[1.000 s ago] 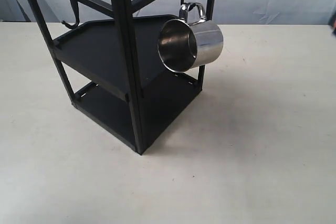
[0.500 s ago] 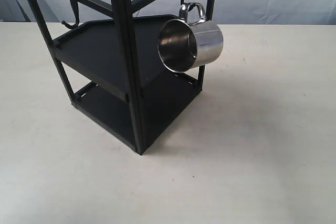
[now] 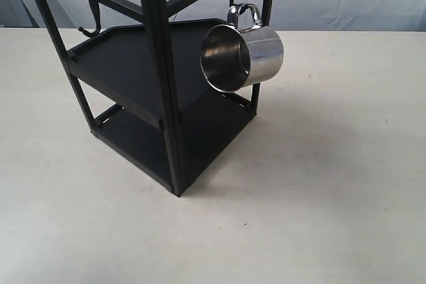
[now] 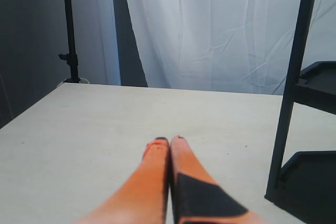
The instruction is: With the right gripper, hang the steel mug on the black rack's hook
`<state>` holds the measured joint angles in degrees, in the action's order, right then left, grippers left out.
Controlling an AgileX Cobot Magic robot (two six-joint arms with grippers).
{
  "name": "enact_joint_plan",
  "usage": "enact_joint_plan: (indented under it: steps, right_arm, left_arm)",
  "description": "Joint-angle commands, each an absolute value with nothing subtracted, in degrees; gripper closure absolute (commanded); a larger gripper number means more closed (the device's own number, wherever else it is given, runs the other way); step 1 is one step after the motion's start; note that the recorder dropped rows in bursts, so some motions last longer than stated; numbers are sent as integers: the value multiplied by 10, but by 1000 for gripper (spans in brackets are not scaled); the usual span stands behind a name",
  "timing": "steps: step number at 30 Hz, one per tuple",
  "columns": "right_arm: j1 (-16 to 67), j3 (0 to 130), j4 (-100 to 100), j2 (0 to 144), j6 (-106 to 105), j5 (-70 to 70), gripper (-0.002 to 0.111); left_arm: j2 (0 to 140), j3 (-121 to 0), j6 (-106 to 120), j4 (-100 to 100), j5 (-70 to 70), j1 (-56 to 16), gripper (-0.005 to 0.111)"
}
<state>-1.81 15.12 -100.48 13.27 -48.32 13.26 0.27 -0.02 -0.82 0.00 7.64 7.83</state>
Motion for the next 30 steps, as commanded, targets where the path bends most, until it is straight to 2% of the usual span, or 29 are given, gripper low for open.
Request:
enact_joint_plan:
  steps: [1, 11, 19, 22, 24, 25, 27, 30]
  right_arm:
    - [-22, 120, -999, 130, -429, 175, 74]
    - [-22, 119, -999, 130, -289, 221, 74]
    - [-22, 153, -999, 130, -512, 228, 74]
    - [-22, 154, -973, 130, -510, 194, 74]
    - [-22, 154, -785, 130, -314, 153, 74]
    - [-22, 154, -613, 130, -142, 145, 74]
    - [-22, 154, -361, 130, 55, 145, 74]
    - [-22, 140, -154, 121, 94, 146, 74]
  left_arm:
    - [0, 0, -10, -4, 73, 73, 105]
    - [0, 0, -10, -4, 73, 73, 105]
    - [0, 0, -10, -4, 73, 73, 105]
    - [0, 0, -10, -4, 73, 73, 105]
    - [0, 0, -10, -4, 73, 73, 105]
    - [0, 0, -10, -4, 73, 73, 105]
    - [0, 0, -10, -4, 73, 73, 105]
    - [0, 0, -10, -4, 73, 73, 105]
